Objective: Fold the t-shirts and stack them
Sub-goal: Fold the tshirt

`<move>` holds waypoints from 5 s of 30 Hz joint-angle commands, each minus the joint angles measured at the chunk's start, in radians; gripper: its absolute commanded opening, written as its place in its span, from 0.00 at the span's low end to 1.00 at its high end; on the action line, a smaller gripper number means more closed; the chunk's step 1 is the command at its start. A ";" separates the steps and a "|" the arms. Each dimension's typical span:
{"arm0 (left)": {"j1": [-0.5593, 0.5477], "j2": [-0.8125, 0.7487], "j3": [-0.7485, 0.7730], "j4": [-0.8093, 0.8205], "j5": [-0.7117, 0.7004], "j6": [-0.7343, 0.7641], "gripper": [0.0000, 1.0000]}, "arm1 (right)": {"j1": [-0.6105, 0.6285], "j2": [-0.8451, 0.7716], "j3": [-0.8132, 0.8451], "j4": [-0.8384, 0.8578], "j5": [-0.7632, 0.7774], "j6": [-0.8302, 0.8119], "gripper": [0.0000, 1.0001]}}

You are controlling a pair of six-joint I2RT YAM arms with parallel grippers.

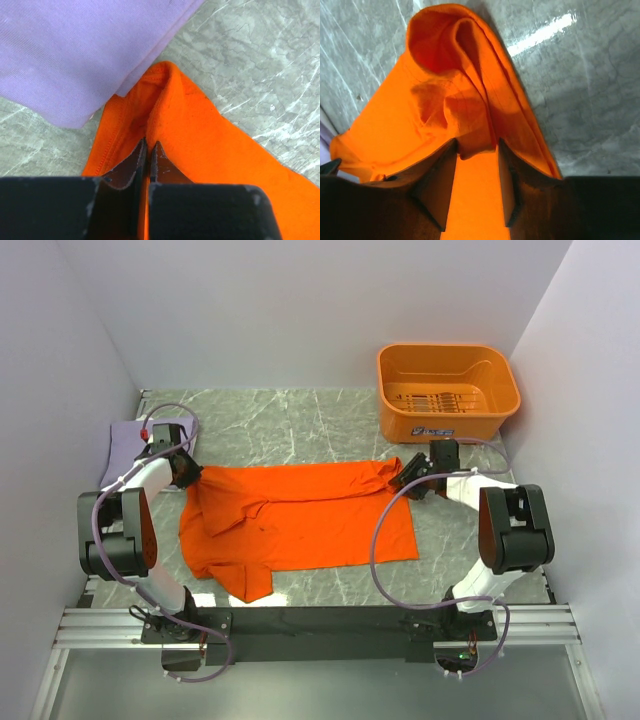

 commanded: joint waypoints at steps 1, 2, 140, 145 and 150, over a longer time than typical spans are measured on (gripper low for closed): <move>0.003 -0.027 0.045 0.003 -0.021 0.011 0.01 | 0.008 0.003 0.043 0.014 0.039 -0.004 0.39; 0.003 -0.026 0.046 0.004 -0.024 0.011 0.01 | 0.007 0.005 0.049 -0.001 0.044 -0.012 0.35; 0.004 -0.386 -0.122 -0.195 -0.008 -0.077 0.64 | 0.158 -0.170 0.127 -0.062 -0.082 -0.244 0.47; -0.054 -0.506 -0.297 -0.201 0.037 -0.150 0.58 | 0.319 -0.133 0.174 -0.046 -0.100 -0.276 0.47; -0.098 -0.500 -0.379 -0.186 0.046 -0.189 0.48 | 0.366 -0.097 0.191 -0.055 -0.134 -0.296 0.47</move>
